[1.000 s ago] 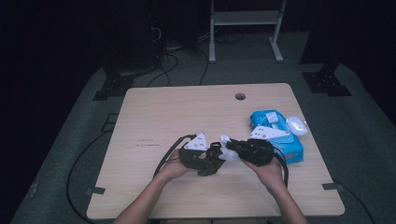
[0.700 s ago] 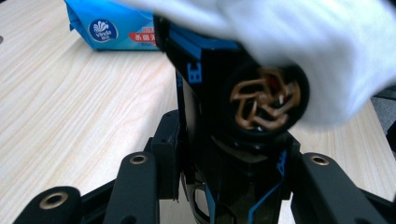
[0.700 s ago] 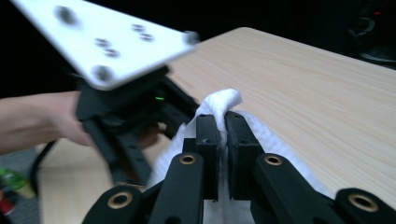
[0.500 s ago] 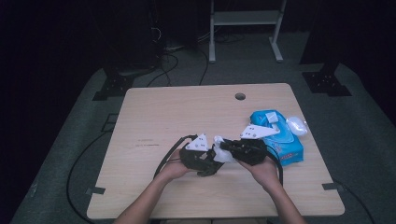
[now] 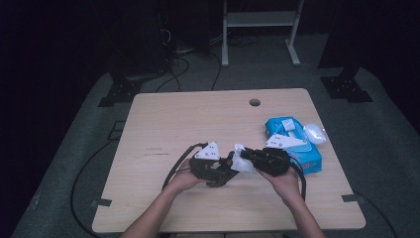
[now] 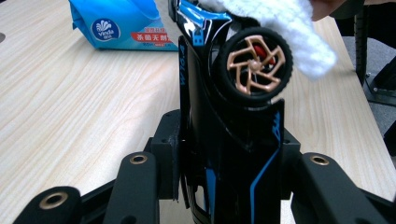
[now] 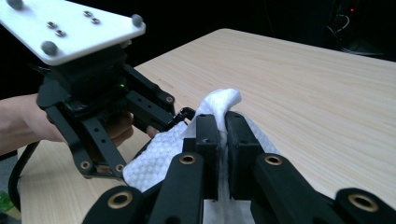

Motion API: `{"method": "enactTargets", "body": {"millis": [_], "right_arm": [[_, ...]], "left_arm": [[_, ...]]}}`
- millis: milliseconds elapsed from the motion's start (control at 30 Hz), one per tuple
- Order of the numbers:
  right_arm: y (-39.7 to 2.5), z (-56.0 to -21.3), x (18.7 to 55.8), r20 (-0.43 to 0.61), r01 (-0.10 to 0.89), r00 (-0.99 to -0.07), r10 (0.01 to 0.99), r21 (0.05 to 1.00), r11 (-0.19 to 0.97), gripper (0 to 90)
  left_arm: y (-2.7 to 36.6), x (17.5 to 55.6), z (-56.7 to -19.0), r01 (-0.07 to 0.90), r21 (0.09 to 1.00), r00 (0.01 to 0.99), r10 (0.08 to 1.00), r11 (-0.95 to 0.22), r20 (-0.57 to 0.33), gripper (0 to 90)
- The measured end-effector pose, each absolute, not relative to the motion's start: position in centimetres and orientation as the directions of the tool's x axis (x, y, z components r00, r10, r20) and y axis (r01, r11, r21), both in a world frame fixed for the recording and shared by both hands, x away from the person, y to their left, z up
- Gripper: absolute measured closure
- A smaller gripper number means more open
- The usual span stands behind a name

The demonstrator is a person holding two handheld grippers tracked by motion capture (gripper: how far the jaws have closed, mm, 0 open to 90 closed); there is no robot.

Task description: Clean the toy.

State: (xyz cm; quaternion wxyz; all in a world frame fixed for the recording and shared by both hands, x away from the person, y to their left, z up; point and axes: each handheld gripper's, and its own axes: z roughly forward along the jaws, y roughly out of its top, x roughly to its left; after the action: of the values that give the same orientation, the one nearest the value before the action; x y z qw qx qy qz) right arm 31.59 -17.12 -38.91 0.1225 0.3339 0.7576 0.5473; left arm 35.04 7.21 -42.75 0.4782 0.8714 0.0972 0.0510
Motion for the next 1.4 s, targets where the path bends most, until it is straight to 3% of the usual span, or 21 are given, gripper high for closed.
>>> {"method": "enactTargets", "body": {"millis": [400,633,867,1000,1200,1400], "right_arm": [[-18.5,-40.6,31.9,0.217,0.419,-0.708,0.671,0.895,0.152,84.5],[-18.1,-39.7,31.7,0.224,0.397,-0.730,0.645,0.908,0.135,84.5],[-19.0,-41.4,32.2,0.263,0.464,-0.695,0.669,0.875,0.138,84.5],[-18.7,-40.4,31.9,0.269,0.432,-0.711,0.650,0.896,0.102,84.5],[-18.1,-39.5,31.8,0.231,0.399,-0.728,0.646,0.909,0.124,84.5],[-18.5,-41.4,32.2,0.230,0.458,-0.695,0.681,0.872,0.173,84.5]], "left_arm": [[7.6,35.3,-42.5,0.129,0.853,0.975,0.223,-0.505,-0.015,56.9],[7.6,35.3,-42.3,0.124,0.859,0.976,0.218,-0.496,-0.015,56.9],[7.8,35.3,-42.2,0.121,0.855,0.976,0.219,-0.504,-0.009,56.9],[7.6,35.3,-42.4,0.128,0.854,0.976,0.218,-0.505,-0.017,56.9],[7.7,35.3,-42.1,0.127,0.861,0.975,0.221,-0.493,-0.017,56.9],[8.1,35.4,-42.2,0.132,0.855,0.975,0.221,-0.502,-0.021,56.9]]}}
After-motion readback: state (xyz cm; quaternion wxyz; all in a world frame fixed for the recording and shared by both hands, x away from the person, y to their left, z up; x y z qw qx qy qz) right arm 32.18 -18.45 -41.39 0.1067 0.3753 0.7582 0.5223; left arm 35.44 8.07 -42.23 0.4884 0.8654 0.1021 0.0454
